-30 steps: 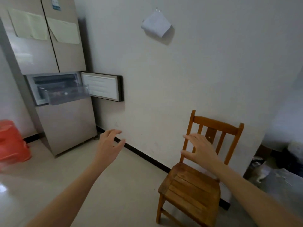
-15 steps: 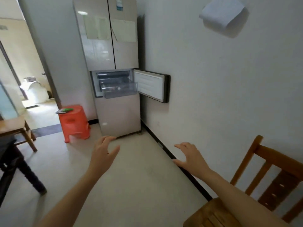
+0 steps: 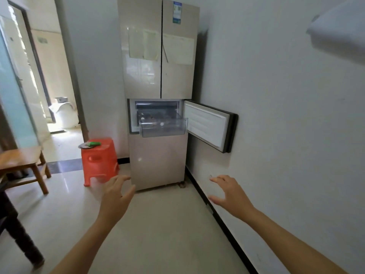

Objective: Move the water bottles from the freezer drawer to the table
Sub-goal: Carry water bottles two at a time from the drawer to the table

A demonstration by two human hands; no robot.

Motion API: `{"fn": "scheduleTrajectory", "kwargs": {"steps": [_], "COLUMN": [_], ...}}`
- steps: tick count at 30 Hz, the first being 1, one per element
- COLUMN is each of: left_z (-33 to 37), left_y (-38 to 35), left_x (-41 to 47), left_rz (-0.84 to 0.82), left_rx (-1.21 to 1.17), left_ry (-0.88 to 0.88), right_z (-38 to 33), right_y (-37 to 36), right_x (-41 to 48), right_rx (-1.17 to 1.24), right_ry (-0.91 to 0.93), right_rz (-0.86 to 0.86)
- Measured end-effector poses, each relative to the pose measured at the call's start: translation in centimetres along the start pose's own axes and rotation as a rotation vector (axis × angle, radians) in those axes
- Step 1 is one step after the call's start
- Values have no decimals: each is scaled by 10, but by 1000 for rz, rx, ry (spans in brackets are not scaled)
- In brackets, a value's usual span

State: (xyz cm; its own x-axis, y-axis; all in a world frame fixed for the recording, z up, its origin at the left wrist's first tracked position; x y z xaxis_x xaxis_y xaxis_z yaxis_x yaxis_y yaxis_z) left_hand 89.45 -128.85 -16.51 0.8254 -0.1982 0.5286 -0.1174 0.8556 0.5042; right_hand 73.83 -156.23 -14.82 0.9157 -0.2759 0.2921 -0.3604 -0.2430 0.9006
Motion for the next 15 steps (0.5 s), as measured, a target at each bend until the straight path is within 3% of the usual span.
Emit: {"fn": "scheduleTrajectory", "kwargs": {"steps": [7, 15], "left_z": [-42, -32], "left_y": [-82, -191], "left_x": [52, 156], "left_rz": [-104, -98], "left_rx": [37, 77], "left_ry": [34, 10], "right_z": [65, 165], "right_y": [-52, -57], "right_x": [67, 190], "right_rx": [11, 48], "right_ry": [-79, -88], "right_rz": [-120, -86]}}
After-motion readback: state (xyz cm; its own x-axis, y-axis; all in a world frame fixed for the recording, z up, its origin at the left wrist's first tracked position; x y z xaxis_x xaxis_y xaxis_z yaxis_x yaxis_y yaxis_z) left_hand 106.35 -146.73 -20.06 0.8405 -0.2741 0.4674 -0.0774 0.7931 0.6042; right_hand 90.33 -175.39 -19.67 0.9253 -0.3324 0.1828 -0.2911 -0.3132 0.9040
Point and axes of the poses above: each hand's wrist, its own x-axis towards the middle knuckle, its own y-axis out of the back of the hand, z = x × y, the point moved 7 cm from there along x, towards the middle knuckle, and after that the axes turned 2 degrees about z, right-handed, at the moved point
